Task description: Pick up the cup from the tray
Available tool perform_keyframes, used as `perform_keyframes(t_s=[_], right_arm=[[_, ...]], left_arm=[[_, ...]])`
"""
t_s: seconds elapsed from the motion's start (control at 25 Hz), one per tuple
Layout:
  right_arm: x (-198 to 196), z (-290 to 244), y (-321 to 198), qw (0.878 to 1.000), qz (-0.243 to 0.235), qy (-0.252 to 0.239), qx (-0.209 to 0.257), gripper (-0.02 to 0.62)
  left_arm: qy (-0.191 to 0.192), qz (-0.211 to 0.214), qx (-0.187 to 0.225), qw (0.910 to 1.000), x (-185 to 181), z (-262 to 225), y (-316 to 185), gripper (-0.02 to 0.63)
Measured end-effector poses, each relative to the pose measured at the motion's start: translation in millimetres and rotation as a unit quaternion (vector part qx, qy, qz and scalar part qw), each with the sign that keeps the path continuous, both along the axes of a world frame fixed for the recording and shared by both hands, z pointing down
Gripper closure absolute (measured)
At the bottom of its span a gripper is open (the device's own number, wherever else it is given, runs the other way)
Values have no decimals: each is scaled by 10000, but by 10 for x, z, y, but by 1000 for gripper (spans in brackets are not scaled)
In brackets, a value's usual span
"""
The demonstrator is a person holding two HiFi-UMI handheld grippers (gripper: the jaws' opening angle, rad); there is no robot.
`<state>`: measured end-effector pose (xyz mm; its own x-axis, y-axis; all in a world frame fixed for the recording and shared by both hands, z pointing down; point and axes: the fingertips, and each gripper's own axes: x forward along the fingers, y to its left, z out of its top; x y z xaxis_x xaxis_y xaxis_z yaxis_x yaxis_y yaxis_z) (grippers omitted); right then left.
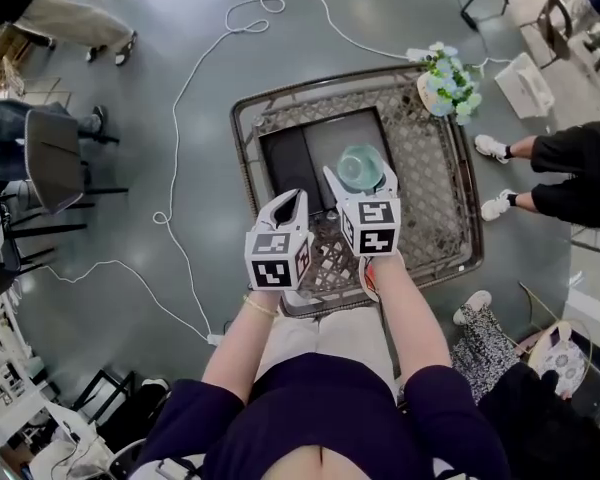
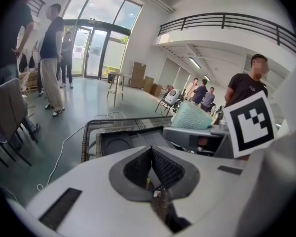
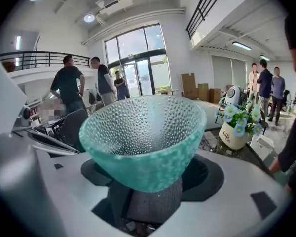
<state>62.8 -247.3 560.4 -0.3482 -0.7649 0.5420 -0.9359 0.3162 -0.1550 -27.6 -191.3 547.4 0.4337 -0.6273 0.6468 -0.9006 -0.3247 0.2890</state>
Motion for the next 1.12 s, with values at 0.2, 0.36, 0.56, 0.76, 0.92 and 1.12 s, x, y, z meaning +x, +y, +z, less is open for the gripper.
perform_keyframes(t_s=[0.2, 0.36, 0.56, 0.76, 0.92, 1.12], right_arm=[[77, -283, 254, 9997, 167, -39, 160, 230], [80, -452, 539, 9996, 231, -97, 155, 230], [110, -641, 795, 9990, 353, -167, 222, 230], [79, -757, 1054, 9987, 382, -248, 226, 230], [49, -810, 1152, 9988, 340, -236, 277, 230], [-1, -832, 1206, 9990, 281, -206, 287, 230]], left_arm=[[33, 122, 86, 9999, 26, -112, 118, 597], [76, 180, 100, 9998, 16, -223, 327, 597], [88, 385, 257, 9989, 56, -376, 451, 597], [94, 428, 347, 9984, 39, -502, 574, 597], [106, 443, 427, 9980, 24, -568, 609, 597], [114, 439, 482, 9978, 7, -610, 633, 597]])
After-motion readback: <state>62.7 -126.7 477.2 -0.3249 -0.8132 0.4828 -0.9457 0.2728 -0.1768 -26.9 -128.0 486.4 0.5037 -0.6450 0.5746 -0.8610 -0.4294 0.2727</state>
